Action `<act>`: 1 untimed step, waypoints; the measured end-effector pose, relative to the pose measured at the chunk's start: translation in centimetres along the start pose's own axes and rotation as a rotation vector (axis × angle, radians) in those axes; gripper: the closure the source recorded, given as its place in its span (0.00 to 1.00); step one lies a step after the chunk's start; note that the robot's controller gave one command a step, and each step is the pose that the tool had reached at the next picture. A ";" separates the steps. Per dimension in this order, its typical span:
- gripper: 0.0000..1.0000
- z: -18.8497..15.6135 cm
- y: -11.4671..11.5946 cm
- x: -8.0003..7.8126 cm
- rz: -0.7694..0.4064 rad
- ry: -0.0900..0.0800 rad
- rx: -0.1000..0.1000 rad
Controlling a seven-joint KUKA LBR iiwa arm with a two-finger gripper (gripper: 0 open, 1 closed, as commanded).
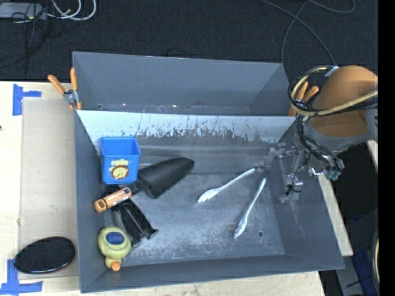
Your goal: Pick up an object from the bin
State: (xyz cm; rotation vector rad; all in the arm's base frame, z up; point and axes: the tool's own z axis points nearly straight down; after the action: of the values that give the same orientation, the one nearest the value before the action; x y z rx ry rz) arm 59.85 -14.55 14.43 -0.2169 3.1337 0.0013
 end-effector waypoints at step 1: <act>0.00 1.3 -0.2 -2.1 -0.231 -0.008 0.003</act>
Offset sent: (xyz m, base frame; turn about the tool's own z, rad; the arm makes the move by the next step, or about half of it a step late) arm 0.0066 0.0127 -0.0256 -0.3485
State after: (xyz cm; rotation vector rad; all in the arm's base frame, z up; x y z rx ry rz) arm 61.92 -14.47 13.14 -0.5750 3.0800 -0.0031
